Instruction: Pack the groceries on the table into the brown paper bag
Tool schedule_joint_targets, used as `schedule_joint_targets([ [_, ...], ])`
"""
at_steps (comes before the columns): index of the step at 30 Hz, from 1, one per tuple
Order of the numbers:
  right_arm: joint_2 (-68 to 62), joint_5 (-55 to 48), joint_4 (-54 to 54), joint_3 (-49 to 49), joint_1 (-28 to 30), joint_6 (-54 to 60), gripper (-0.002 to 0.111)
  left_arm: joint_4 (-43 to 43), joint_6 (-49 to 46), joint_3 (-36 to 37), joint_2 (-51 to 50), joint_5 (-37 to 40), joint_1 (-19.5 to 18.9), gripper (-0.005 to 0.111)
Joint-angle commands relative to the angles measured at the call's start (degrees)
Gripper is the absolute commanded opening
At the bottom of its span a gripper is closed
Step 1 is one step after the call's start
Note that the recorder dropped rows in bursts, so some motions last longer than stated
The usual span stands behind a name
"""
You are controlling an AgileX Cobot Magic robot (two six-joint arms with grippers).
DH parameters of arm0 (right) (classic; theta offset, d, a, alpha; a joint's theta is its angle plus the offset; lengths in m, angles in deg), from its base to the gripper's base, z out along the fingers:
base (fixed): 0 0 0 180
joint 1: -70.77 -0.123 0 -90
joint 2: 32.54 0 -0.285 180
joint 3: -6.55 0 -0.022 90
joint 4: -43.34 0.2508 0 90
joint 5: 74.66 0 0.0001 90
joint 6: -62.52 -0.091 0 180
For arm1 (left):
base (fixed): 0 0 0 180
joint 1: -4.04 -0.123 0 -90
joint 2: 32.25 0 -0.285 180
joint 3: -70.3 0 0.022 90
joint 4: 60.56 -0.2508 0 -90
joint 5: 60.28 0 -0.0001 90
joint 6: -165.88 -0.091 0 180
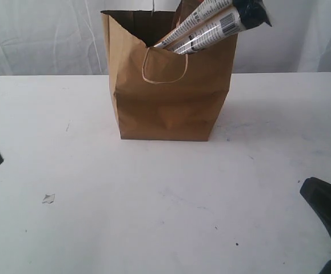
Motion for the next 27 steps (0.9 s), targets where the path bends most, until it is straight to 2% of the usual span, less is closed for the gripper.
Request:
schedule_joint_targets([
  [1, 0.4, 0.2, 0.0, 0.3, 0.3, -0.1, 0.0, 6.3, 0.0, 7.0, 11.1, 4.3, 0.0, 0.0],
  [9, 0.4, 0.2, 0.0, 0.3, 0.3, -0.1, 0.0, 7.1, 0.0, 16.0, 28.0, 9.3, -0.2, 0.0],
  [15, 0.4, 0.2, 0.0, 0.3, 0.3, -0.1, 0.0, 3.8, 0.0, 16.0, 35.3, 13.7, -0.2, 0.0],
  [27, 0.4, 0.2, 0.0, 0.3, 0.3, -0.1, 0.0, 3.3, 0.0, 16.0, 35.8, 15.1, -0.2, 0.0],
])
